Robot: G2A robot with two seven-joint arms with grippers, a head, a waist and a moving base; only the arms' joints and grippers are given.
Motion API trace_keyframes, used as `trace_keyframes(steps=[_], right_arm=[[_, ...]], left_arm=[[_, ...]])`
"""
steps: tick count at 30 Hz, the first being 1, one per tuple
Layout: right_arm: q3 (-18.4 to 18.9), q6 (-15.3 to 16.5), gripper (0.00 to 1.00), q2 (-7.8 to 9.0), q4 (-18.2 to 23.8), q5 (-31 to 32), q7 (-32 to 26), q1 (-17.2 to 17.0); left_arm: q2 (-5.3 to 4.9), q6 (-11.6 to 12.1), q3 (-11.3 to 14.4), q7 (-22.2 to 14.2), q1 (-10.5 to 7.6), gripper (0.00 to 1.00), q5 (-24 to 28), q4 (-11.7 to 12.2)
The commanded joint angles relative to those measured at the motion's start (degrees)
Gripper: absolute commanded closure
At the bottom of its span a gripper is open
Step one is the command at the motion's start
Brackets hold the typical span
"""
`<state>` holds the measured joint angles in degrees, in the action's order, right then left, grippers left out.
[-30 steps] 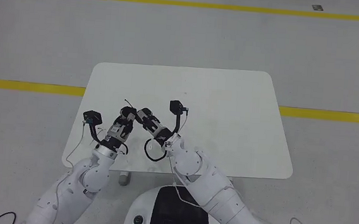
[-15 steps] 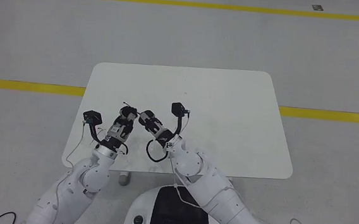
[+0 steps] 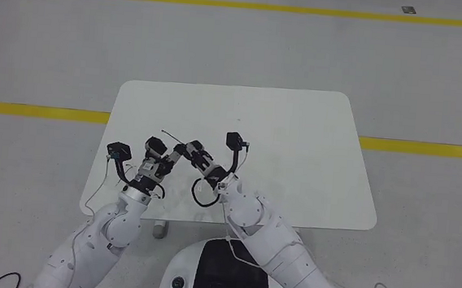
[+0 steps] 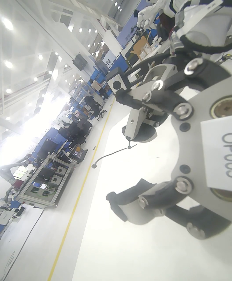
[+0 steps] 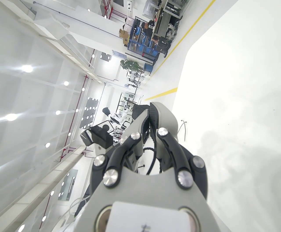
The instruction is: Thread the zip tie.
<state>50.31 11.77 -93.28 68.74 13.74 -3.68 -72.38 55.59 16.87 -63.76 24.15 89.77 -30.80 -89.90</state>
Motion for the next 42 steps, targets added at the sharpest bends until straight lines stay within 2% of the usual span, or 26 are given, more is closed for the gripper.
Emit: trace_keyframes(steps=[1, 7, 16, 18, 23, 29, 34, 37, 38, 42], right_arm=[[0.8, 1.0, 1.00, 0.18, 0.3, -1.7, -0.9, -0.6], [4.4, 4.3, 1.00, 0.88, 1.3, -9.4, -5.3, -2.0], [4.6, 4.4, 1.00, 0.89, 1.5, -10.3, -5.6, -2.3], [5.4, 5.0, 1.00, 0.79, 2.1, -17.5, -8.4, -3.1], [8.8, 6.9, 1.00, 1.26, 2.7, -30.9, -16.7, -4.4], [11.6, 5.2, 1.00, 1.80, 2.6, -42.2, -24.7, -5.0], [12.1, 2.3, 1.00, 1.98, 1.7, -46.6, -27.4, -4.7], [11.4, 0.4, 1.00, 1.81, 1.0, -49.3, -28.1, -4.4], [11.3, 0.3, 1.00, 1.83, 0.7, -48.9, -27.8, -4.0], [11.3, 0.4, 1.00, 1.85, 0.6, -48.5, -27.6, -3.9]], left_arm=[[0.00, 0.0, 0.0, 0.0, 0.00, 0.00, 0.0, 0.0], [0.00, 0.0, 0.0, 0.0, 0.00, 0.00, 0.0, 0.0], [0.00, 0.0, 0.0, 0.0, 0.00, 0.00, 0.0, 0.0], [0.00, 0.0, 0.0, 0.0, 0.00, 0.00, 0.0, 0.0], [0.14, -0.5, -0.6, 0.3, -0.03, 0.00, -2.4, 0.4], [0.27, 0.4, -1.6, 2.6, 0.14, 0.00, -6.8, 1.6], [0.51, 0.4, -1.3, 4.7, 0.11, 0.00, -12.2, 2.5], [0.80, -0.9, -0.3, 5.8, -0.09, 0.00, -16.3, 3.0], [1.02, -3.8, -0.5, 6.6, -0.08, 0.00, -16.2, 3.4], [1.02, -3.8, -0.5, 6.6, -0.08, 0.00, -16.2, 3.4]])
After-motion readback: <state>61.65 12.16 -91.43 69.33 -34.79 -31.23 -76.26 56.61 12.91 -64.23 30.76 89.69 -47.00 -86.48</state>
